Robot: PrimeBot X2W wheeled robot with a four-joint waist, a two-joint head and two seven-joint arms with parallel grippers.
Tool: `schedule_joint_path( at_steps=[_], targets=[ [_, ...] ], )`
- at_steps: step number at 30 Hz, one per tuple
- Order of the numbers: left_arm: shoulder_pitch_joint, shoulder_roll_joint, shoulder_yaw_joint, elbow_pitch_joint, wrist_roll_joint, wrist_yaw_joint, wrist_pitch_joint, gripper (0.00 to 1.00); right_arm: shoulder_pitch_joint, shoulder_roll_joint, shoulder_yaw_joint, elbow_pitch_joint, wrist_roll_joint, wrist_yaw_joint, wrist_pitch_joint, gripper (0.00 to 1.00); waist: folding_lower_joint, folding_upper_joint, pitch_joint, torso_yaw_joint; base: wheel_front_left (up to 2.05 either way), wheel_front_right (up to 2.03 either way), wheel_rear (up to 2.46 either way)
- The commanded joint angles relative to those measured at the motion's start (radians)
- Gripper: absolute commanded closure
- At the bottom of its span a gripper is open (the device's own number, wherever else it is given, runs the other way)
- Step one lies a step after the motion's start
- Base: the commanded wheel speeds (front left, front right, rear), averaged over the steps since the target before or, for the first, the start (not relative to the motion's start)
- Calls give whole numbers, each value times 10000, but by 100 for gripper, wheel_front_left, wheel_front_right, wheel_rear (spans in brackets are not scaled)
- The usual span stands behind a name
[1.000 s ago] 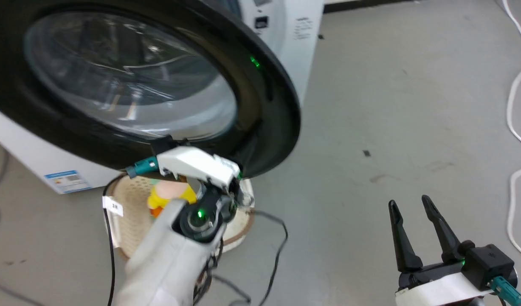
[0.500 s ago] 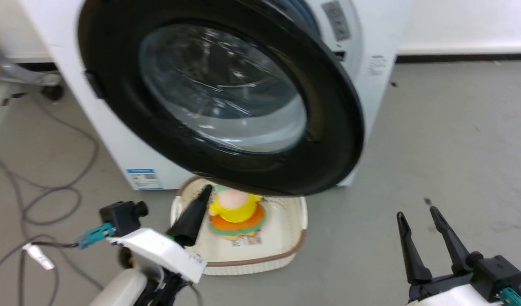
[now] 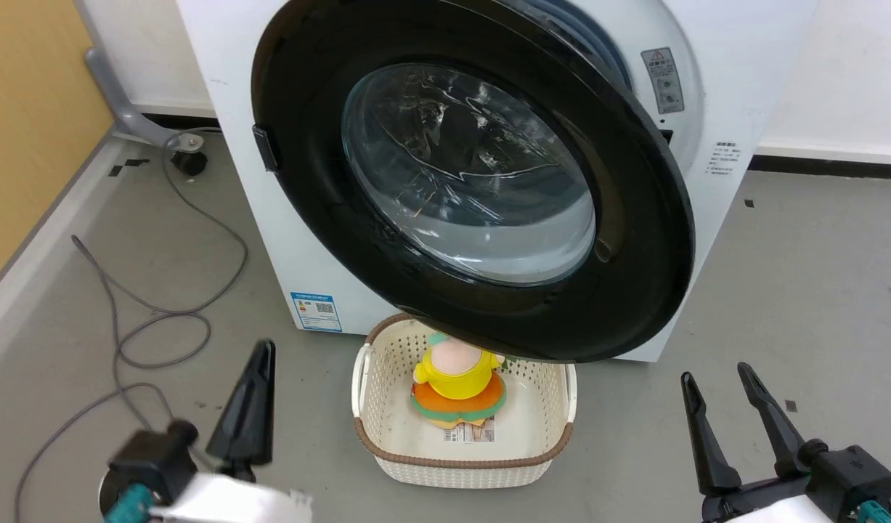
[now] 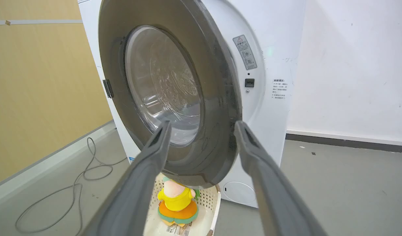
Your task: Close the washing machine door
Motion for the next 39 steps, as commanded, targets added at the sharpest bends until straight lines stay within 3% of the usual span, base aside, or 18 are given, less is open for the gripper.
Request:
schedule_joint_path(
  at_steps=[1, 2, 3, 12, 18, 19, 20, 27, 39],
  targets=[
    [256, -104, 121, -83, 335, -20, -51, 68, 112, -61, 19, -32, 77, 8, -43, 0, 1, 0, -11, 28, 0, 0, 0],
    [413, -142, 155, -85, 658, -26, -51, 17, 116, -63, 33, -23, 83, 8, -43, 0, 1, 0, -14, 42, 0, 0, 0],
    [556, -204, 177, -54, 915, -21, -51, 0, 124, -65, 52, -7, 97, 8, -43, 0, 1, 0, -17, 57, 0, 0, 0],
    [1088, -696, 276, 232, 2392, 106, -52, 0, 172, -11, 258, 173, 154, 8, -43, 0, 1, 0, 45, 236, 0, 0, 0],
    [976, -970, 411, 333, 2828, -67, -52, 0, 88, -44, 267, 183, 228, 8, -43, 0, 1, 0, 219, 436, 0, 0, 0],
    [951, -1022, 430, 348, 2878, -92, -52, 0, 76, -55, 258, 173, 227, 8, -43, 66, 1, 0, 260, 480, 0, 0, 0],
    [930, -1074, 454, 359, 2925, -113, -52, 0, 50, -71, 267, 123, 244, 8, -44, 100, 1, 0, 304, 527, 0, 0, 0],
    [658, -1425, 580, 331, 3153, -335, -53, 0, -469, -620, 766, -10, 275, 8, -5, 100, 1, 0, 813, 959, 0, 0, 0],
    [-45, -1848, 725, 220, 3479, -744, -53, 0, -3520, -2501, 1419, 1199, 1406, 8, 1037, 100, 1, 0, 1985, 1601, 0, 0, 0]
  ],
)
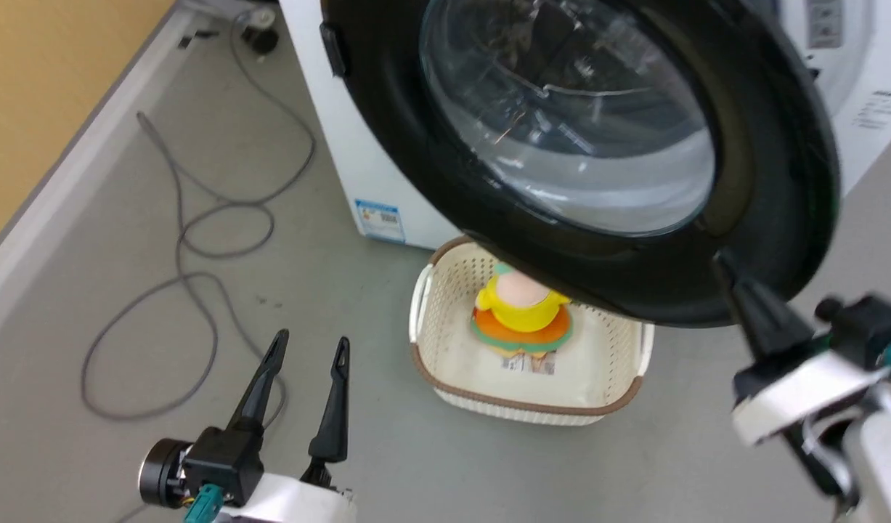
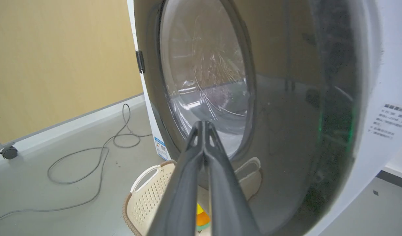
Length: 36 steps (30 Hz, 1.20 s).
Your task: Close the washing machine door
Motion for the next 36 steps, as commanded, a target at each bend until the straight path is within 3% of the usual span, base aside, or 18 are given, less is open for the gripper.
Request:
schedule_joint_path(
  at_steps=[1, 16, 26, 36],
  targets=[
    [-216, -94, 24, -55, 105, -87, -55, 0, -503, -276, -10, 326, 211, 8, 141, 100, -1, 0, 288, 220, 0, 0, 0],
    [-899, -445, -4, -269, 153, -306, -55, 0, -4019, -1792, -70, 2911, 1205, 8, 1138, 100, -1, 0, 1622, 790, 0, 0, 0],
    [-1165, -502, -79, -172, 131, -312, -55, 0, -6325, -2162, -139, 4662, 1203, 8, 1980, 100, -1, 0, 2137, 1066, 0, 0, 0],
    [-1213, -514, -89, -140, 47, -247, -55, 0, -7561, -2031, -542, 6237, 808, 8, 1652, 100, -1, 0, 2273, 1159, 0, 0, 0]
  ],
)
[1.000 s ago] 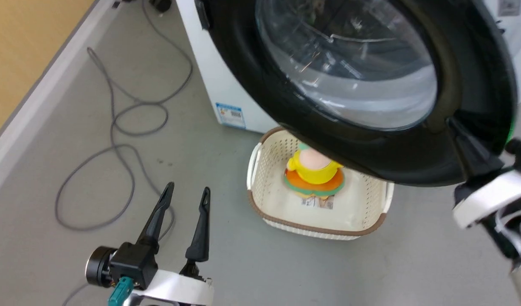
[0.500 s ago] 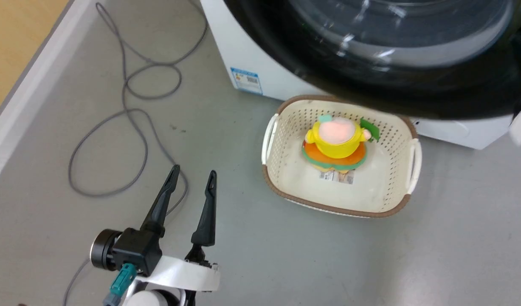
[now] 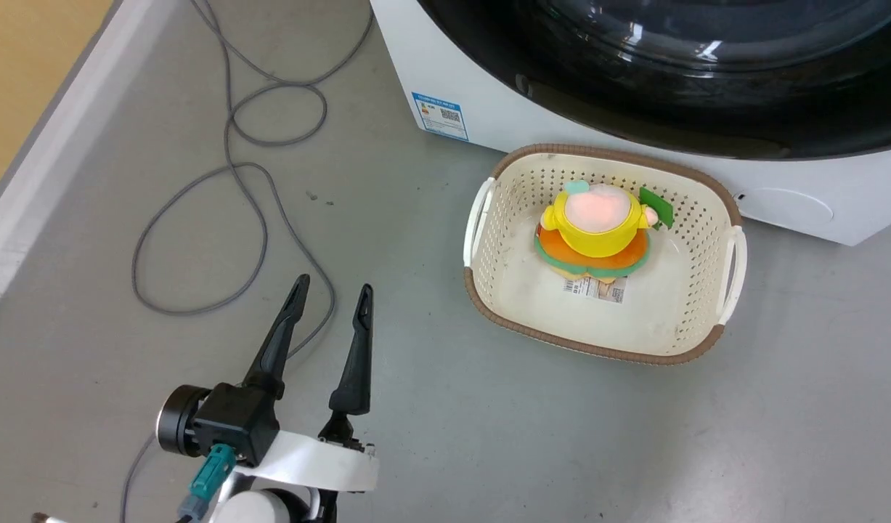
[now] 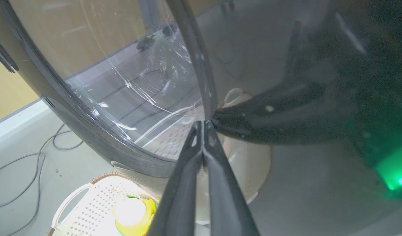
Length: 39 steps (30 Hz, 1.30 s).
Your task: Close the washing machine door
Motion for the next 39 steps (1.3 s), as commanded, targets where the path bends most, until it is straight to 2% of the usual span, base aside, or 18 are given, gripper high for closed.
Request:
schedule_joint_path(
  at_steps=[1, 10, 15, 19, 25, 28, 31, 35, 39],
  targets=[
    [-142, -19, -23, 30, -28, 66, -55, 0, -353, -274, -226, 171, -83, -124, -166, 100, -1, 0, -68, -16, 0, 0, 0],
    [25, -21, 93, 234, 50, 69, -55, 0, 649, 190, 451, 440, 202, -124, -1241, 100, -1, 0, -1121, -472, 0, 0, 0],
    [263, -21, 342, 540, 100, 21, -55, 0, 2032, 445, 959, -160, 487, -124, -2144, 100, -1, 0, -2056, -903, 0, 0, 0],
    [528, -21, 530, 743, 104, -18, -55, 0, 3465, 675, 1053, -1199, 627, -124, -2538, 100, -1, 0, -2719, -1236, 0, 0, 0],
    [921, -19, 757, 849, 166, -19, -55, 0, 5769, 1210, 166, -3385, 266, -124, -2721, 100, -1, 0, -3364, -1618, 0, 0, 0],
    [1092, -6, 803, 929, 186, -58, -55, 0, 7013, 1976, -894, -4505, 59, -124, -2742, 100, -1, 0, -3584, -1729, 0, 0, 0],
    [1215, -5, 847, 1028, 172, -75, -55, 0, 8229, 2765, -1631, -5737, -669, -124, -2750, 100, -1, 0, -3696, -1839, 0, 0, 0],
    [1310, 28, 820, 1145, 316, -48, -55, 0, 9467, 3588, -2057, -6933, -1590, -124, -2751, 100, -1, 0, -3775, -1972, 0, 0, 0],
    [1364, 41, 812, 1268, 370, -33, -55, 0, 10322, 4137, -2244, -7505, -2131, -124, -2594, 100, -1, 0, -3827, -2062, 0, 0, 0]
  ],
)
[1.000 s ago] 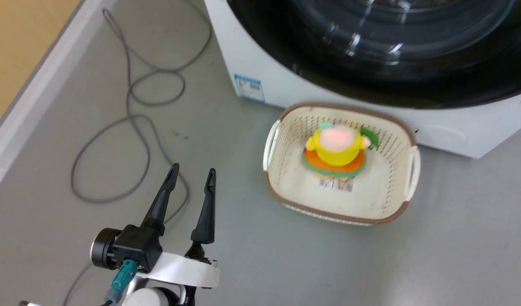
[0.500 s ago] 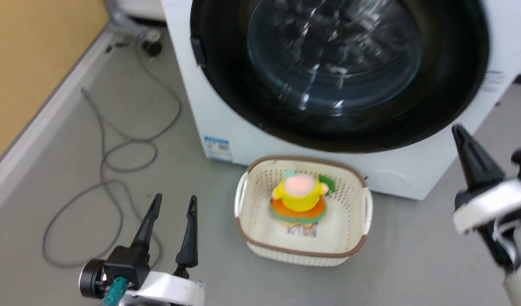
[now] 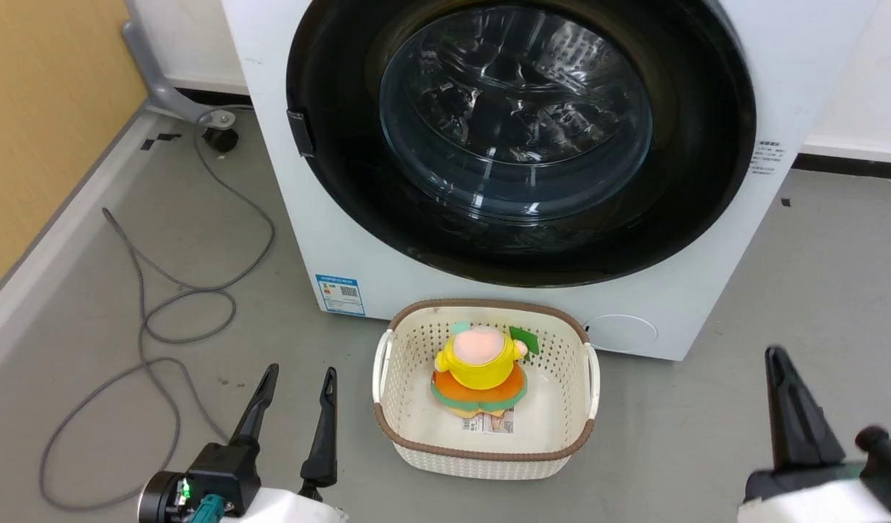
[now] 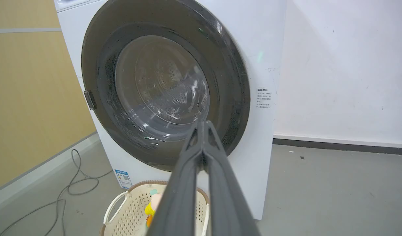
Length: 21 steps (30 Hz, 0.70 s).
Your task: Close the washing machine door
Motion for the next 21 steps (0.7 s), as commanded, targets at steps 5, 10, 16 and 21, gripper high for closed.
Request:
schedule_joint_path(
  at_steps=[5, 10, 16, 21],
  targets=[
    [173, 21, -40, 213, 25, 46, -53, 0, 635, 385, -282, -161, -257, -7, 74, 61, 1, 0, 5, -137, 0, 0, 0],
    [208, 13, -83, 349, 106, 78, -53, 0, 795, 482, -279, -41, -479, -7, 18, 0, 1, 0, -13, -205, 0, 0, 0],
    [216, 8, -114, 437, 252, 164, -53, 0, 805, 520, -304, 69, -499, -7, -39, 0, 1, 0, -16, -245, 0, 0, 0],
    [215, 2, -58, 359, 266, 253, -53, 0, 790, 526, -245, 135, -424, -7, -70, 0, 1, 0, -32, -274, 0, 0, 0]
  ],
)
